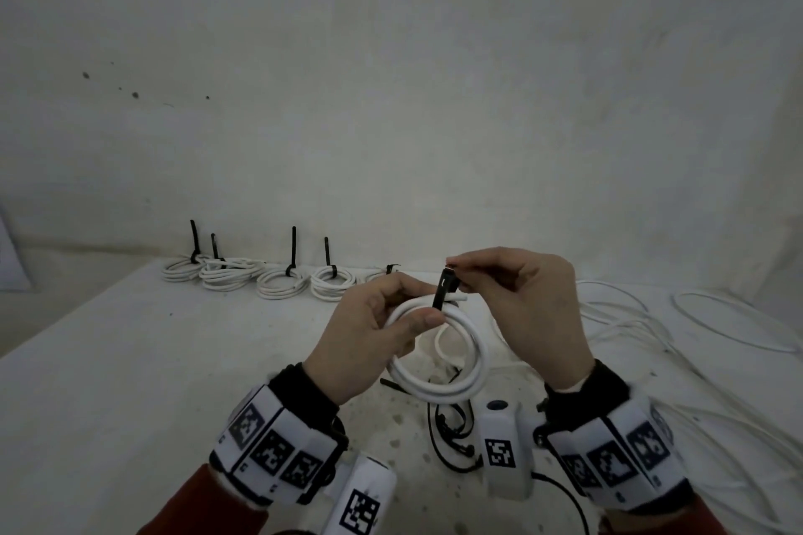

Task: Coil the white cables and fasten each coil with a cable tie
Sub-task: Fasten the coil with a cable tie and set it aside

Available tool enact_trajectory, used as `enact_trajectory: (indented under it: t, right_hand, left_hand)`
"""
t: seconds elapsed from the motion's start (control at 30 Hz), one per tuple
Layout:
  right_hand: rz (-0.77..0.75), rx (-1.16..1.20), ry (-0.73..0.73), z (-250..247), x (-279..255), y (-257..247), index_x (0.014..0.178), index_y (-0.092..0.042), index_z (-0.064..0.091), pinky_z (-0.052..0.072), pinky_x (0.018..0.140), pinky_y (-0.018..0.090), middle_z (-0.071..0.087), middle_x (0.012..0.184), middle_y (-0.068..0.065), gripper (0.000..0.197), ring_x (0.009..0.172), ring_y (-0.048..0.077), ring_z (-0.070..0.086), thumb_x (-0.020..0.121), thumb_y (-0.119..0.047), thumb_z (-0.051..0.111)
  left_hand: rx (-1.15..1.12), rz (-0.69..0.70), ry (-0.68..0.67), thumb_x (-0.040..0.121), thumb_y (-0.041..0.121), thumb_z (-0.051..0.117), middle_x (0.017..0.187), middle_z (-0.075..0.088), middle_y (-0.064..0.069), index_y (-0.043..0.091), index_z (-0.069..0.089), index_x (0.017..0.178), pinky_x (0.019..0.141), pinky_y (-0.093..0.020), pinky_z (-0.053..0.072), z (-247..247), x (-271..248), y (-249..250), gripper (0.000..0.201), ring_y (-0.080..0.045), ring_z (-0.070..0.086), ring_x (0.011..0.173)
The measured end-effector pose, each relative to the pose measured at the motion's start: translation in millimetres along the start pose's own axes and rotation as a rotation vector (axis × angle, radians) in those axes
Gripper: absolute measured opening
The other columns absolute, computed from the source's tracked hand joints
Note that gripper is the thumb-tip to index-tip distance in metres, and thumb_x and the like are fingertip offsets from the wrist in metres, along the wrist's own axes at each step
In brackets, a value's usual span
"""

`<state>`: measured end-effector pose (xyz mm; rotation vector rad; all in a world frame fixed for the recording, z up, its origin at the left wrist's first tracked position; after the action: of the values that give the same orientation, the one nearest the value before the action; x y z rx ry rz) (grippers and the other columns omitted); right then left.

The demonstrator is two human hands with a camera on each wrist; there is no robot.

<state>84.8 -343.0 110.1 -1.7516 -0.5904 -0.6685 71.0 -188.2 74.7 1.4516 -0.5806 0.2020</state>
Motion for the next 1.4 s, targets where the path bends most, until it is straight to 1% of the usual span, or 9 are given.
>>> enact_trajectory:
  t: [0.17,0.5,0.67,0.77,0.8,0.93,1.23,1.33,1.4]
  right_hand:
    - [-0.059,-0.053,0.011,1,-2,-7,0.085,-0.015,0.077,0.053,0.069,0.014,0.075,0.077,-0.006,0.023,0.071,0.005,0.07,0.08,0.005,0.069]
    - [-0.171,-0.024,0.043,-3,-5,-27,0.087,-0.015,0.077,0.052,0.07,0.013,0.074,0.08,-0.011,0.02,0.073,0.002,0.07,0.08,0.002,0.072]
    - [-0.181,-0.084,0.064,-4,-5,-25,0.087,-0.018,0.076,0.05,0.068,0.012,0.072,0.078,-0.011,0.022,0.07,0.0,0.068,0.08,0.002,0.071]
    - [-0.199,-0.089,0.069,-5,-5,-28,0.088,-0.02,0.075,0.051,0.068,0.012,0.073,0.08,-0.011,0.023,0.071,-0.001,0.068,0.08,0.002,0.071]
    - [-0.203,-0.095,0.068,-6,-5,-28,0.089,-0.019,0.076,0.052,0.069,0.013,0.073,0.08,-0.01,0.023,0.071,-0.001,0.068,0.08,0.001,0.071]
    - [-0.231,-0.128,0.067,-4,-6,-31,0.09,-0.019,0.076,0.053,0.069,0.014,0.073,0.081,-0.01,0.021,0.072,-0.001,0.068,0.081,-0.001,0.07]
    - [-0.222,-0.034,0.024,-4,-8,-36,0.089,-0.016,0.075,0.055,0.07,0.018,0.074,0.086,-0.008,0.018,0.077,0.004,0.071,0.082,0.0,0.07]
    - [-0.115,0.061,-0.049,1,-9,-37,0.087,-0.011,0.075,0.054,0.064,0.019,0.074,0.083,-0.004,0.009,0.078,0.011,0.071,0.082,-0.016,0.071]
    - [-0.053,0.113,-0.049,4,-10,-37,0.083,-0.009,0.074,0.056,0.063,0.022,0.074,0.079,-0.001,0.022,0.077,0.014,0.072,0.075,-0.029,0.08]
  left_hand:
    - [-0.008,0.034,0.025,0.072,0.015,0.064,0.056,0.059,0.008,0.011,0.062,0.082,0.045,-0.02,0.036,0,1,6,0.011,-0.007,0.04,0.045]
    - [-0.004,0.008,0.024,0.073,0.016,0.066,0.058,0.059,0.005,0.014,0.065,0.082,0.046,-0.02,0.038,-1,0,3,0.009,-0.008,0.041,0.045]
    - [-0.069,0.032,0.033,0.074,0.016,0.068,0.069,0.065,-0.011,0.024,0.073,0.076,0.045,-0.02,0.04,-2,1,8,0.009,-0.009,0.041,0.044]
    - [-0.066,0.033,0.031,0.074,0.014,0.067,0.08,0.062,-0.03,0.023,0.074,0.077,0.045,-0.02,0.039,-1,1,9,0.012,-0.01,0.041,0.044]
    - [-0.061,0.036,0.035,0.075,0.012,0.066,0.079,0.062,-0.029,0.022,0.073,0.078,0.045,-0.02,0.039,-1,1,9,0.013,-0.01,0.041,0.044]
    - [-0.025,0.053,0.038,0.076,0.012,0.063,0.063,0.061,-0.001,0.008,0.066,0.086,0.045,-0.02,0.039,-2,0,13,0.011,-0.009,0.041,0.043]
    - [0.061,0.021,0.023,0.073,0.018,0.064,0.056,0.059,0.007,0.01,0.065,0.085,0.046,-0.018,0.039,0,0,13,0.015,-0.008,0.041,0.044]
    - [0.066,-0.018,0.02,0.072,0.02,0.066,0.056,0.058,0.009,0.013,0.066,0.084,0.045,-0.021,0.035,-2,0,11,0.014,-0.008,0.039,0.045]
    - [0.111,-0.025,0.014,0.072,0.022,0.067,0.054,0.055,0.012,0.014,0.066,0.085,0.046,-0.021,0.035,-3,1,10,0.016,-0.006,0.039,0.046]
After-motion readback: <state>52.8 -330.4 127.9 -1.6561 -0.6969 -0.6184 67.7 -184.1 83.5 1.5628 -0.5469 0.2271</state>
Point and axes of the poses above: each hand's wrist, its own x-axis towards the middle knuckle, its own z-axis out of the palm, y = z × x, the point moved 7 cm from there along x, towards the middle knuckle
